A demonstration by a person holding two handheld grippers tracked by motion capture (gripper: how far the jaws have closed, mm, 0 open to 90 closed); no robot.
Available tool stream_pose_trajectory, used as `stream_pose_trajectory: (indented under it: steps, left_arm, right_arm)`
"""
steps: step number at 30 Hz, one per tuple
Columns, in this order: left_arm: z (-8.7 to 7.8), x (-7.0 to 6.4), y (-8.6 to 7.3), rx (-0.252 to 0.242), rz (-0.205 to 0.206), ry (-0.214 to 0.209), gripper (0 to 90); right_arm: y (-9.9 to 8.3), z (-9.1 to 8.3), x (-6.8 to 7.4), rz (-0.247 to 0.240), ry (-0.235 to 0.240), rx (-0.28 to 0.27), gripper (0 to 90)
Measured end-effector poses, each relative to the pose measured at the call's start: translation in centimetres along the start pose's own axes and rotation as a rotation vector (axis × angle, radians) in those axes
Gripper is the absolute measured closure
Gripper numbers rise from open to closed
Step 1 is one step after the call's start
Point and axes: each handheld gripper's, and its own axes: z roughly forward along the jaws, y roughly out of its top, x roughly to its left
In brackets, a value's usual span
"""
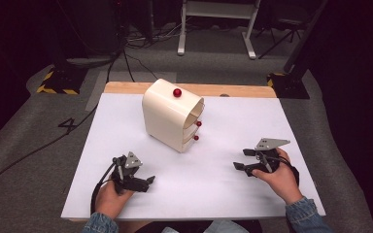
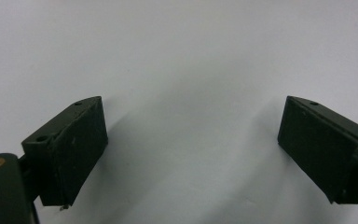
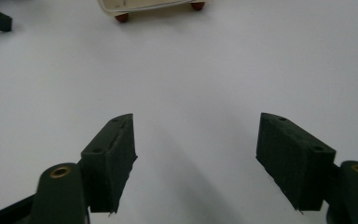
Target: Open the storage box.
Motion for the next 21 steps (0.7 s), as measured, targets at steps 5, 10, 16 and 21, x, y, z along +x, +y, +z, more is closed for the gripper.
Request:
stream_pose_trajectory:
  steps: [5, 10, 16, 21]
  left_arm:
    - [0.0, 0.0, 0.0, -0.001, 0.000, 0.000, 8.4]
    - [0.0, 0.0, 0.0, -0.001, 0.000, 0.000, 8.4]
    - [0.0, 0.0, 0.0, -0.001, 0.000, 0.000, 8.4]
    - [0.0, 0.0, 0.0, -0.001, 0.000, 0.000, 8.4]
  right_arm:
    - [1.9, 1.7, 0.5, -0.081, 0.044, -0.081, 34.2]
    - [4.0, 3.3, 1.0, -0.088, 0.082, -0.156, 37.2]
    - [6.0, 6.0, 1.6, -0.121, 0.126, -0.193, 43.5]
    - [7.0, 8.2, 1.9, -0.153, 0.135, -0.184, 49.7]
